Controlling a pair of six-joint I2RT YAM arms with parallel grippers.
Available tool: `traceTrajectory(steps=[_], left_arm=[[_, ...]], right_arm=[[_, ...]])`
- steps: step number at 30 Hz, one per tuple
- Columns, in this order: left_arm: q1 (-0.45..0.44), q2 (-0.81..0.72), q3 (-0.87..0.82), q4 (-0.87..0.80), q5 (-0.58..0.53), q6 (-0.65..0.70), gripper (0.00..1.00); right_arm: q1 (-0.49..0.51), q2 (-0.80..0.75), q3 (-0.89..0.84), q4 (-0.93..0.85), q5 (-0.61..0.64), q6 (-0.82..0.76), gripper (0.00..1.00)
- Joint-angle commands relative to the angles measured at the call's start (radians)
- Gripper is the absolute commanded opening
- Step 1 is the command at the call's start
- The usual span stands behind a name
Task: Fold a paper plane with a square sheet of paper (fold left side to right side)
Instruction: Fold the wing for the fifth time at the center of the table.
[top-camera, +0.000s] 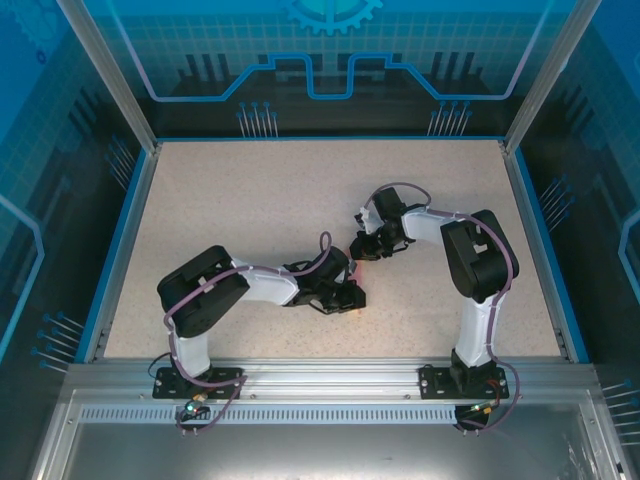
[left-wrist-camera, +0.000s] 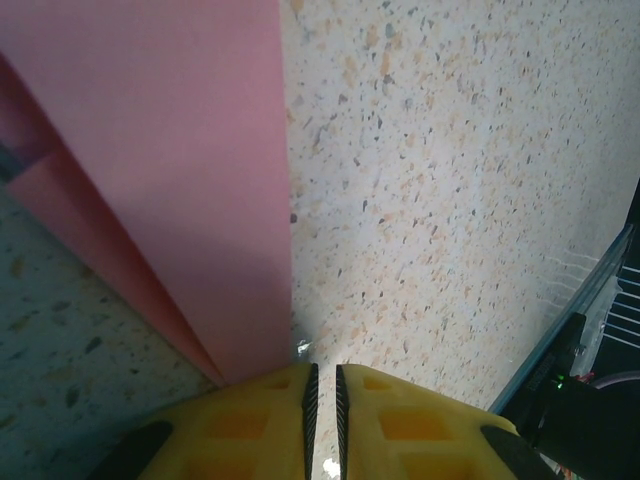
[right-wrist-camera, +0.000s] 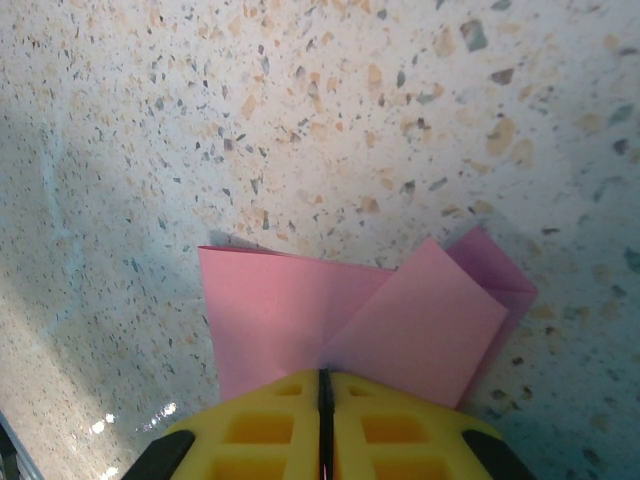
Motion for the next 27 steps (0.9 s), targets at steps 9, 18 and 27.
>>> traceTrajectory(steps=[9, 18, 27], left_arm=[[-0.050, -0.105, -0.133, -0.008, 0.019, -0.012, 0.18], [-0.035, -0.384, -0.159, -0.162, -0.139, 0.148, 0.49], [0.062, -0.650, -0.186, -0.384, -0.502, 0.160, 0.71]], right_arm=[[-0.002, -0.019, -0.029, 0.028, 0.026, 0.012, 0.14], [-0.023, -0.287, -0.041, 0.013, 0.112, 0.007, 0.35], [0.155, -0.488, -0.147, -0.134, 0.441, 0.105, 0.57]])
